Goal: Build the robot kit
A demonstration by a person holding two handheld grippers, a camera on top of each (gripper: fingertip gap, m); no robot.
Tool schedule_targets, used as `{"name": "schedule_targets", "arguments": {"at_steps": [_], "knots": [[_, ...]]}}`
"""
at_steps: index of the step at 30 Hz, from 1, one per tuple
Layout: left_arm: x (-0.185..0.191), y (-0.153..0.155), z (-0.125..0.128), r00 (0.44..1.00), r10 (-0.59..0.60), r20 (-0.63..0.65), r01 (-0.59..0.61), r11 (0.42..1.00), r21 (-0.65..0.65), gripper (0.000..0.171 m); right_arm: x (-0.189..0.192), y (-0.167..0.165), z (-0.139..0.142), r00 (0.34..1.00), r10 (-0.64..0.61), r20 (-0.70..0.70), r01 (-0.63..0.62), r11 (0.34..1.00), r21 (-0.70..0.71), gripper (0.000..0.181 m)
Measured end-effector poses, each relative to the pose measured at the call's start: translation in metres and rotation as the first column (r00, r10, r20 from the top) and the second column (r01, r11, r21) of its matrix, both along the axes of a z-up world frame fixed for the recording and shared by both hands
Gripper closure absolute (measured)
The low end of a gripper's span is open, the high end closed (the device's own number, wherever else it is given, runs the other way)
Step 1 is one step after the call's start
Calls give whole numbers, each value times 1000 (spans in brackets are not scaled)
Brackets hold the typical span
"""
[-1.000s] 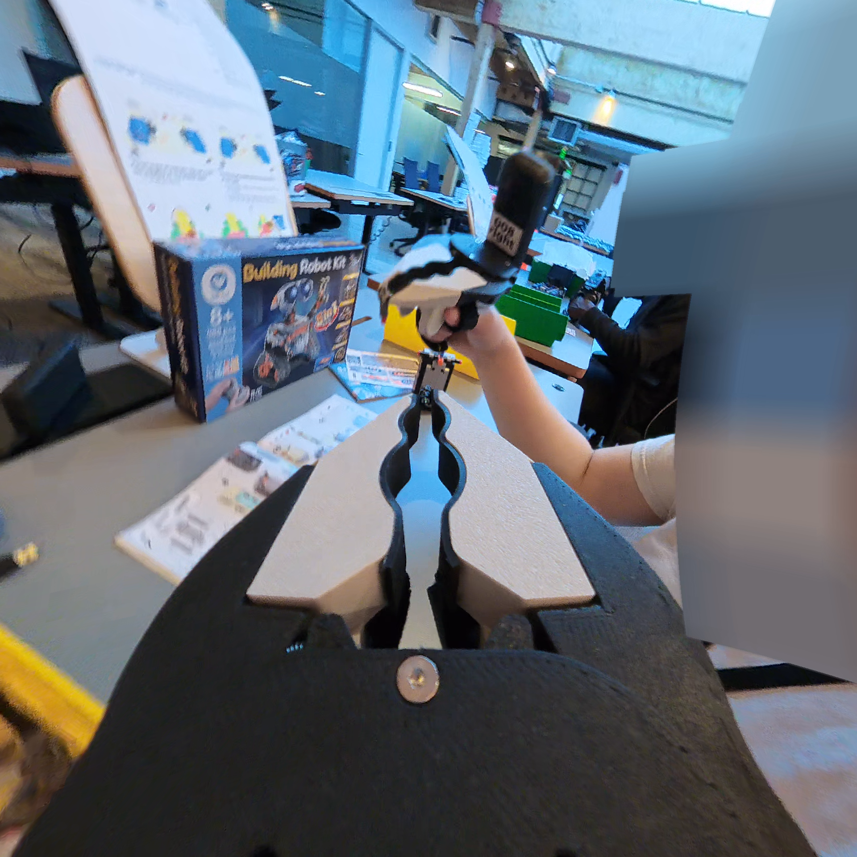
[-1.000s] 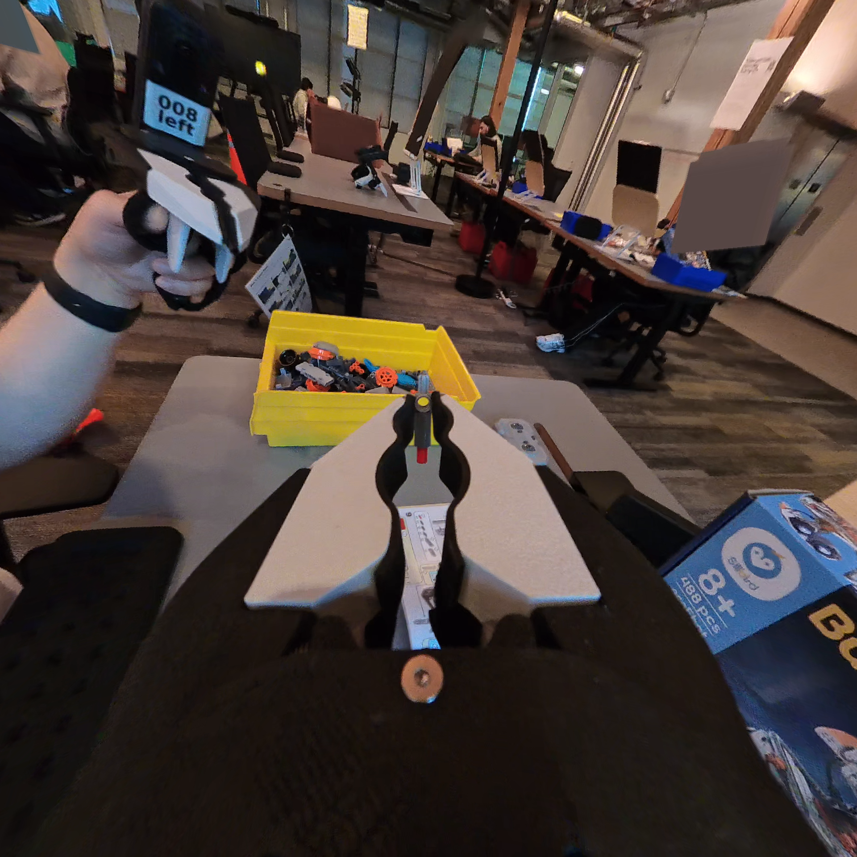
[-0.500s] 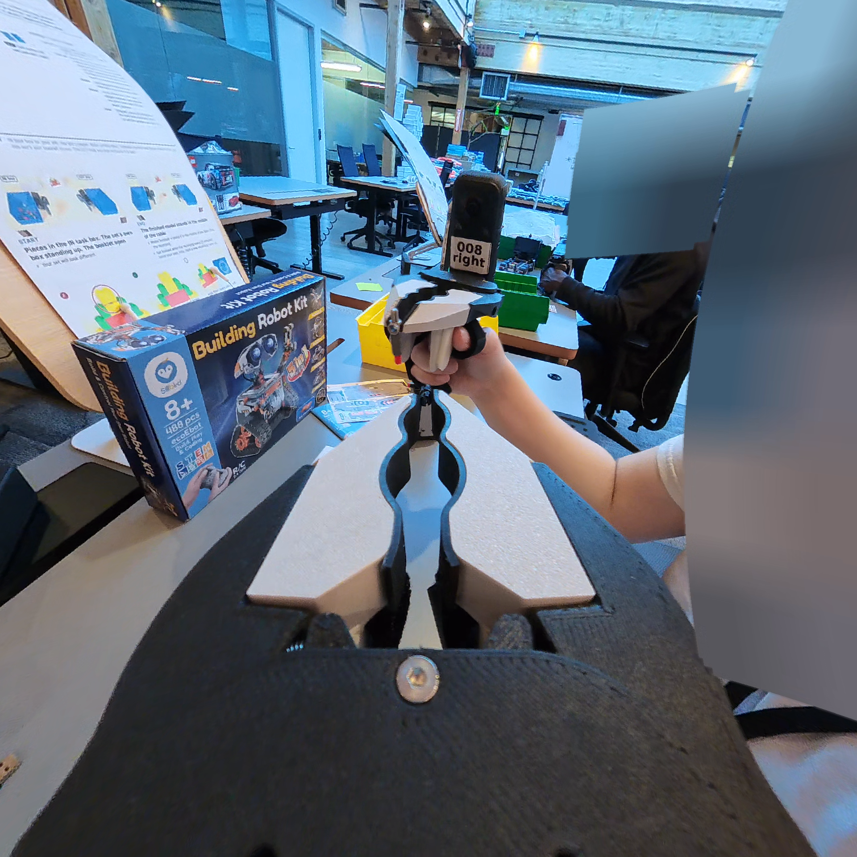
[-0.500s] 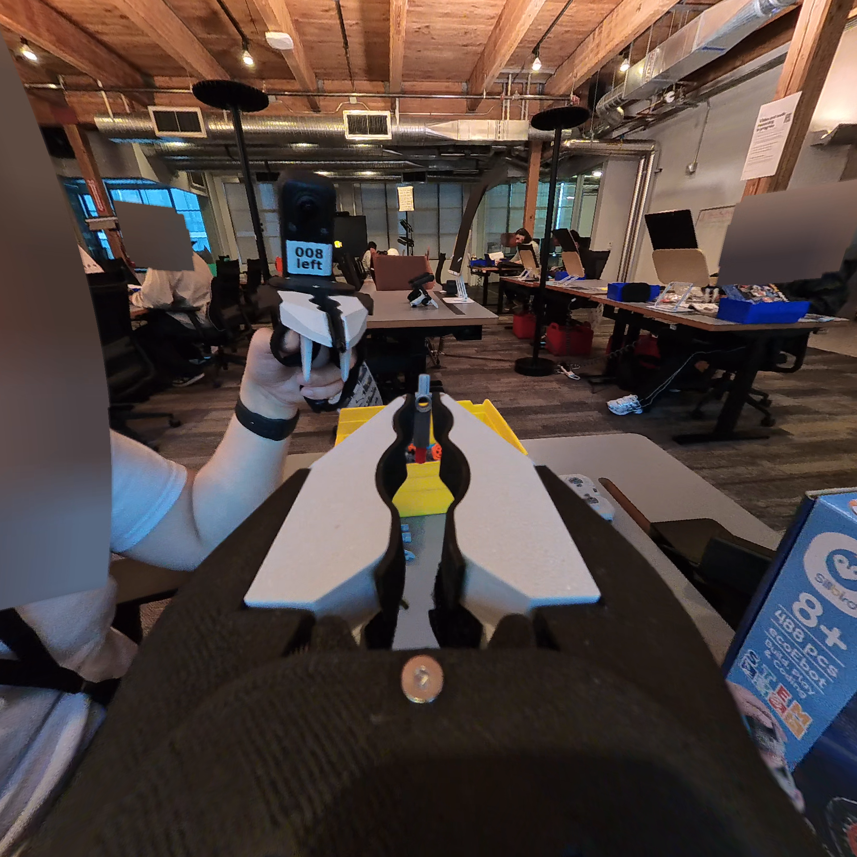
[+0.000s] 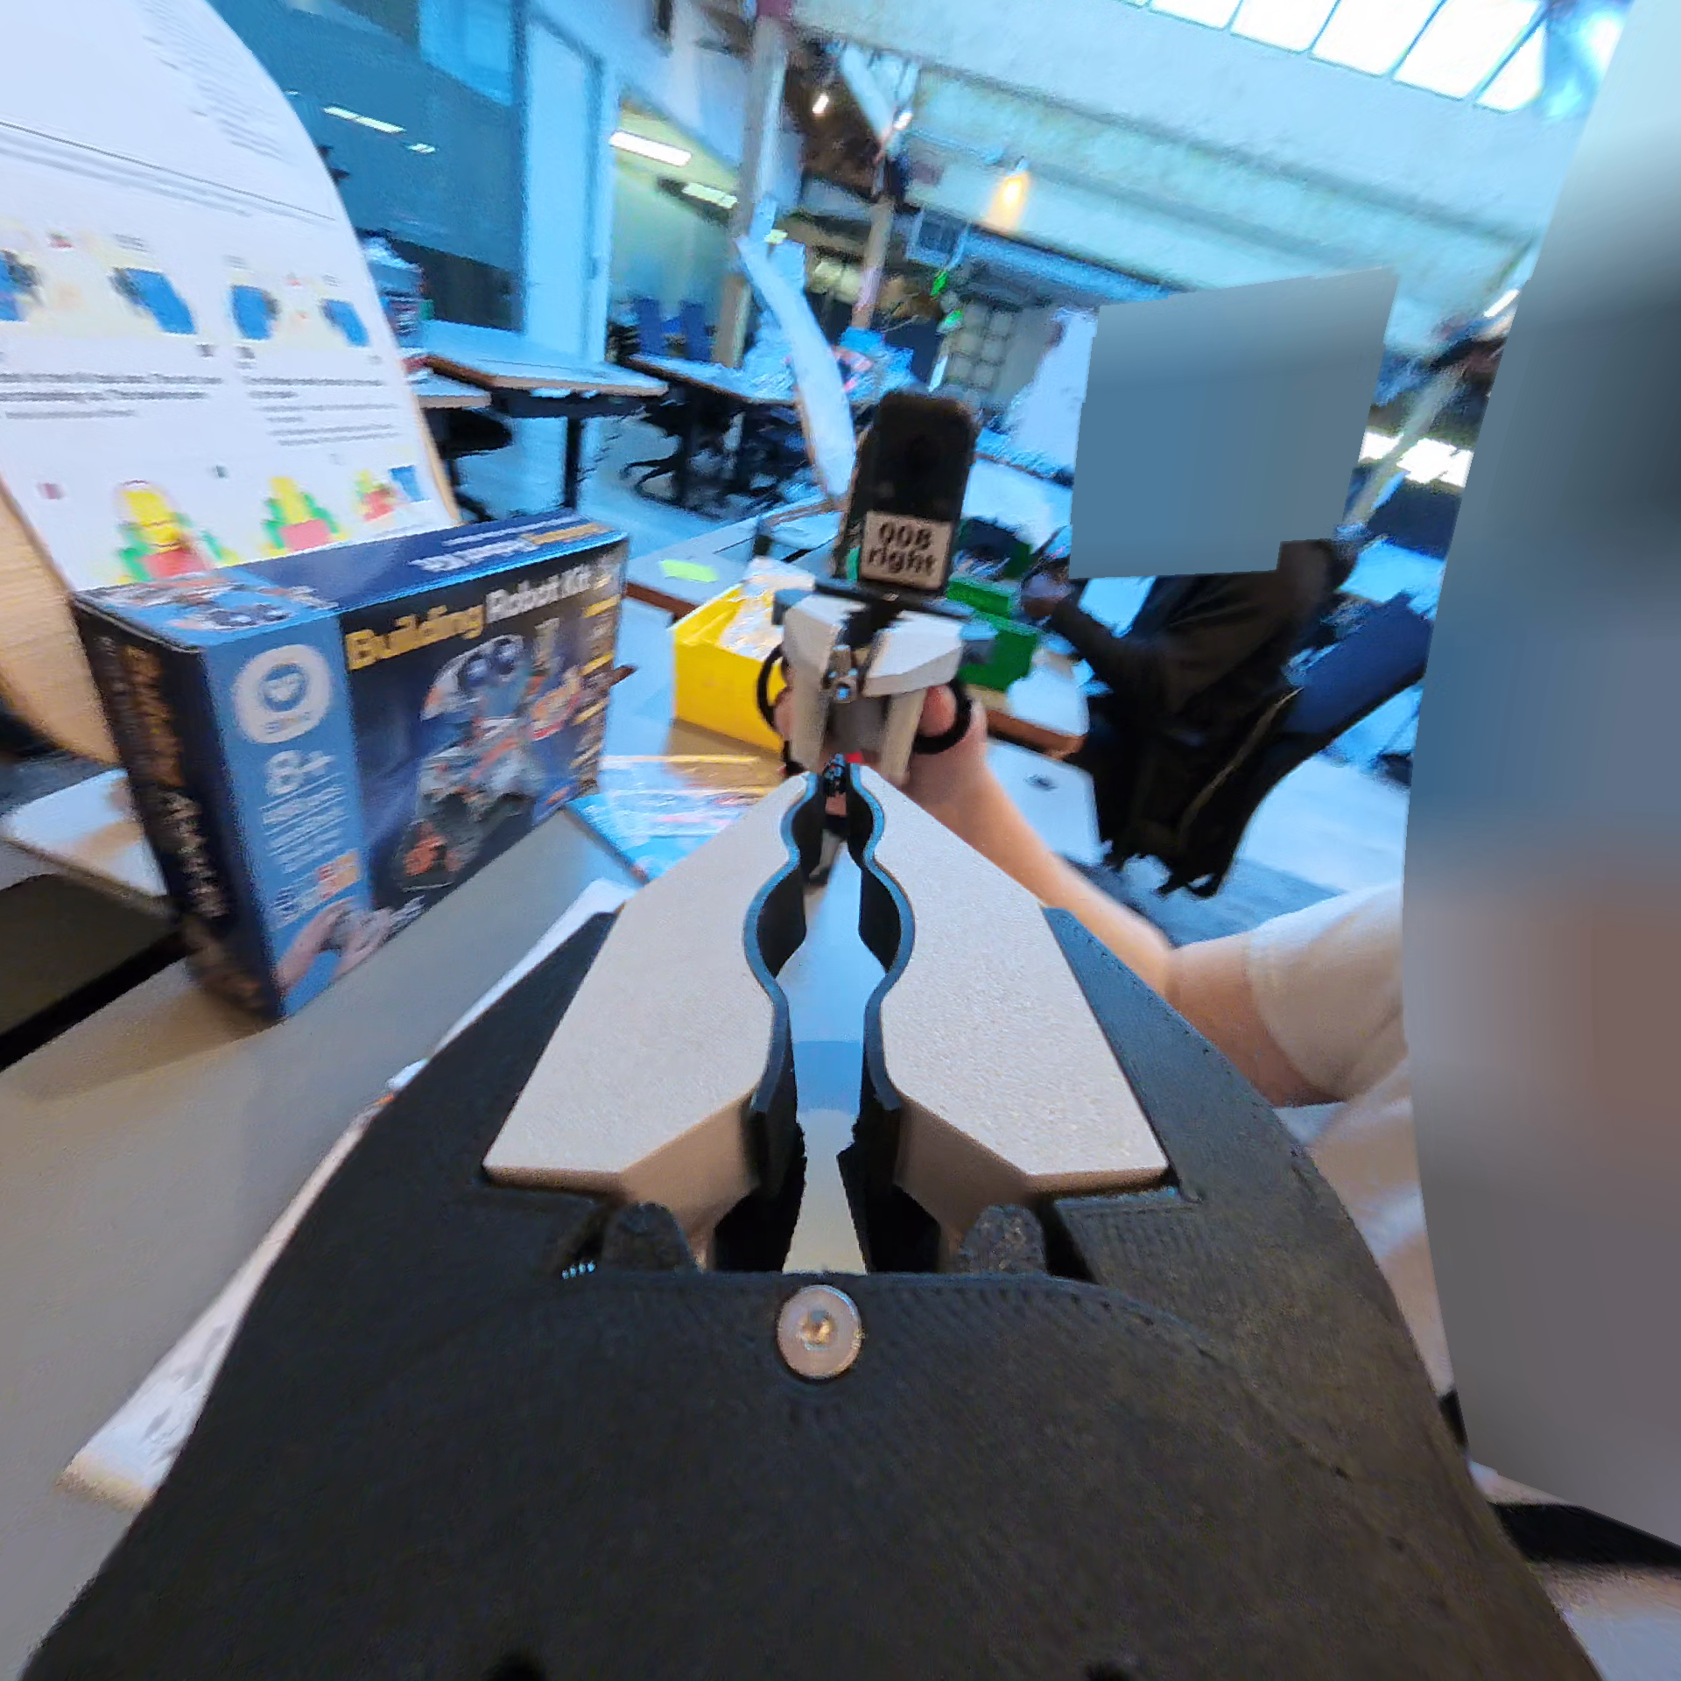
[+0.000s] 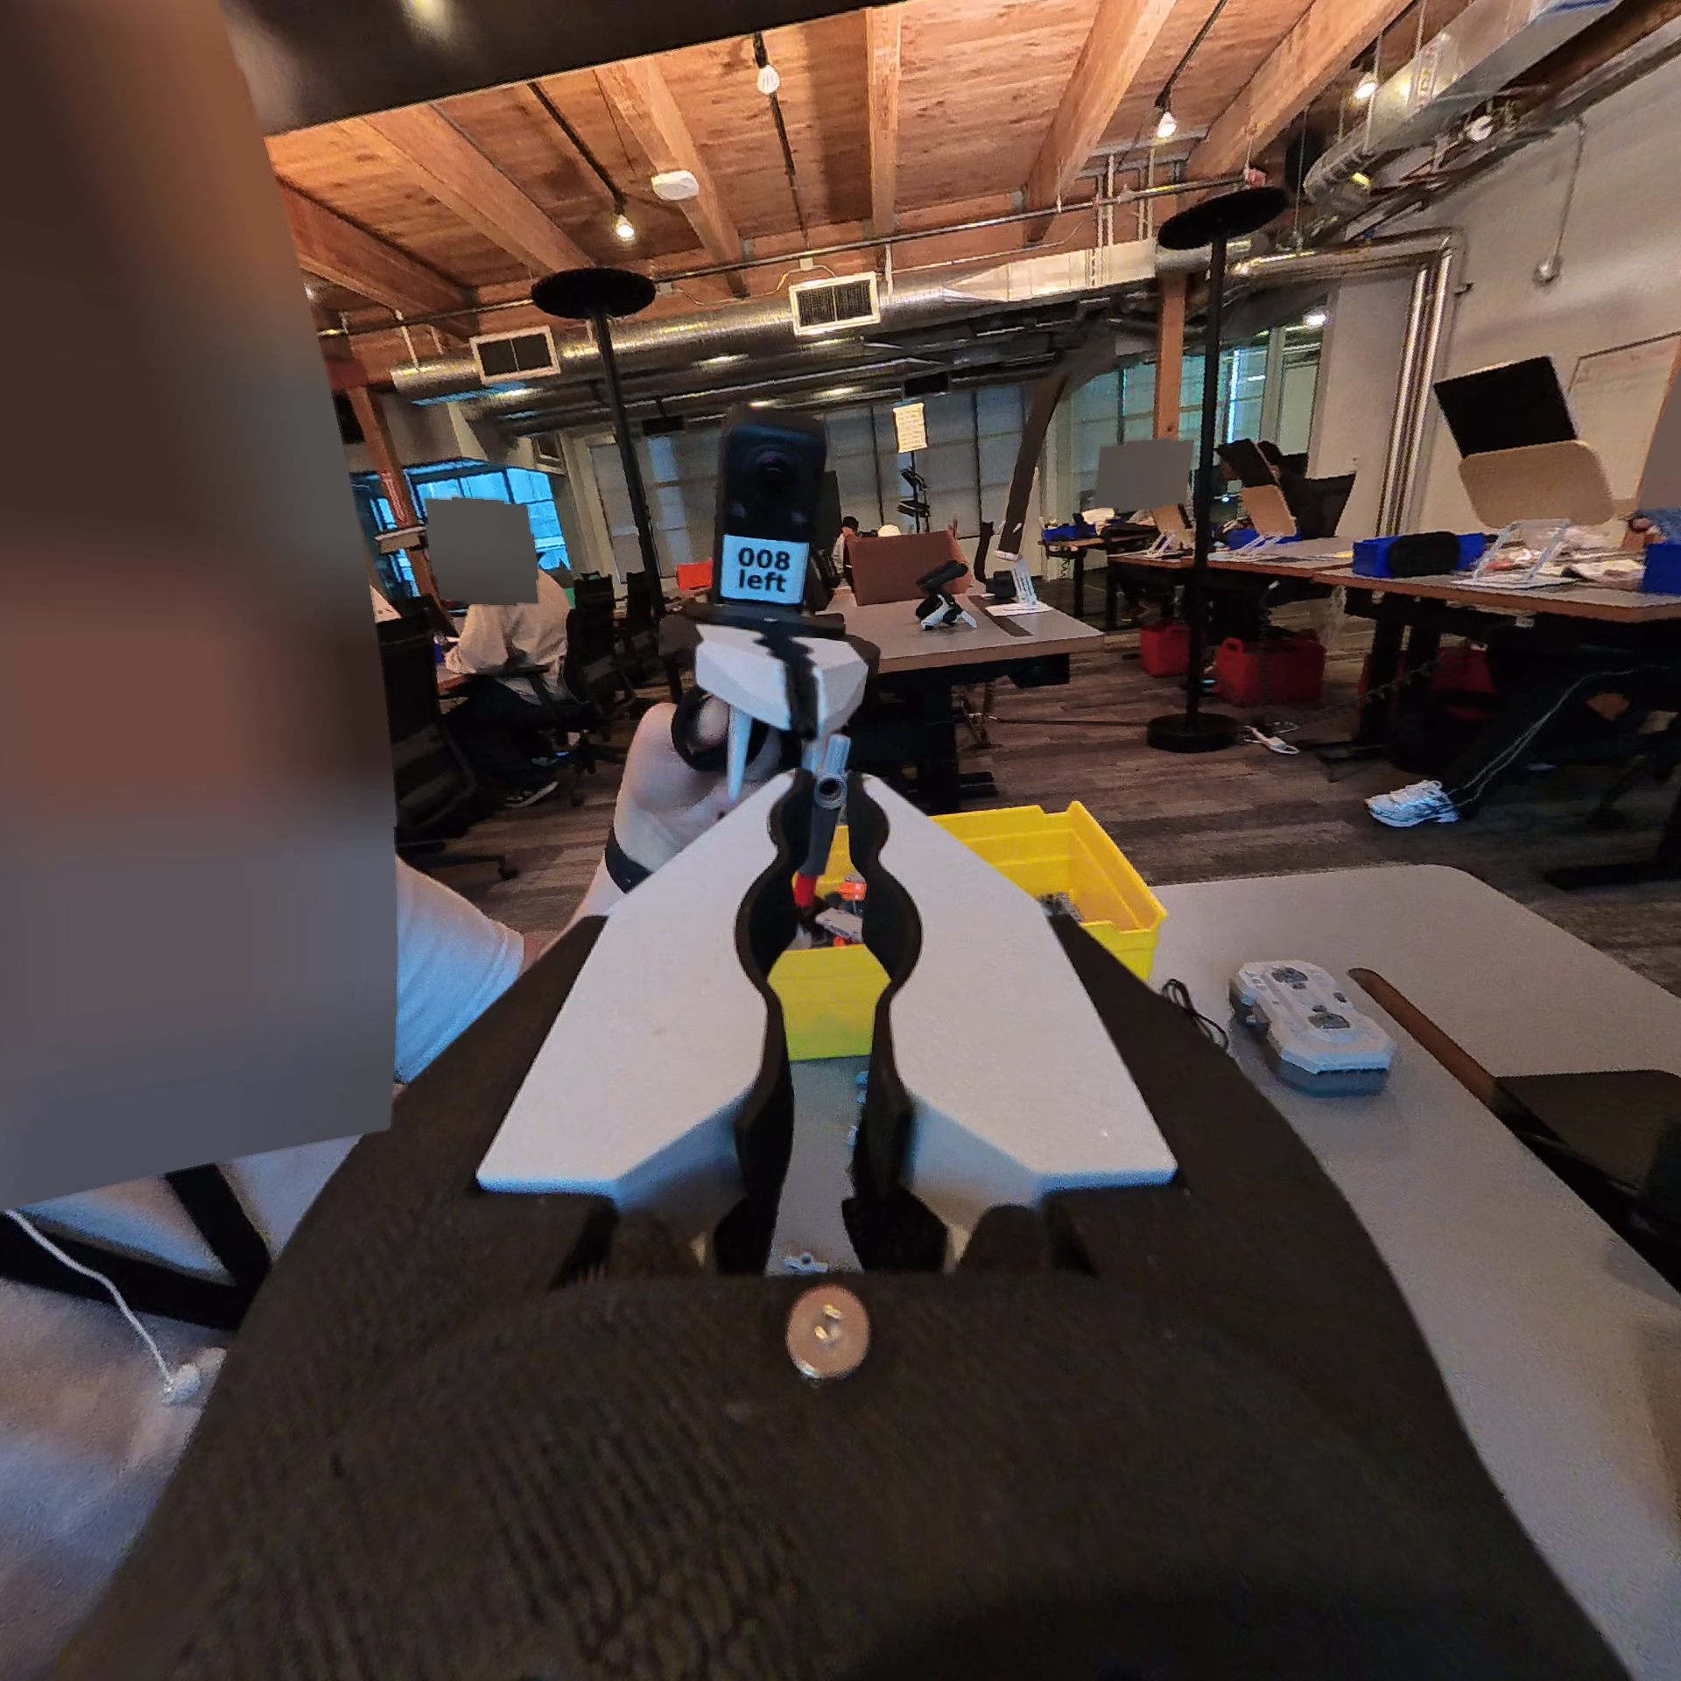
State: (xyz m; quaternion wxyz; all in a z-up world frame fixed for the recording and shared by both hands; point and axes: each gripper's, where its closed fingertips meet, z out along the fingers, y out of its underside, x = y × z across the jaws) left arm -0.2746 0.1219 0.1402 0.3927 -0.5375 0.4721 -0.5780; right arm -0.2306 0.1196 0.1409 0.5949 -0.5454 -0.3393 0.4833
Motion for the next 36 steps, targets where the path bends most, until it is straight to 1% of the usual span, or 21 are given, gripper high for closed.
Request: {"name": "schedule_targets", "arguments": {"at_steps": [2,4,7,9,12,16,22,26,36], "knots": [[3,-5,-2,1000,0,-15,1,999,32,170,-4,-1,0,1000,14,-5,-14,1000,-7,174],[4,-10,1,1000,-8,-3,8,999,38,170,-7,-3,1,1000,25,-9,-25,1000,-7,174],[2,-9,5,1000,17,19,-18,998,58,170,-10,-7,5,999,38,-28,-38,999,4,175],[2,-9,9,999,20,46,-22,998,51,170,-11,-8,7,999,37,-30,-37,999,15,175],[4,-11,13,997,17,75,-21,999,48,170,-10,-11,14,996,50,-70,-49,999,14,175],[5,-13,16,995,15,94,-18,999,38,170,-9,-11,15,993,66,-95,-67,998,-17,175],[8,-18,18,993,-25,116,27,1000,-11,170,-18,-11,12,969,171,-179,-189,978,-84,175],[14,-23,15,992,-49,113,52,998,-27,170,-27,-14,11,960,206,-191,-227,969,-95,175],[12,-26,18,991,-56,123,61,998,-32,170,-30,-17,16,960,196,-198,-212,975,-66,175]]}}
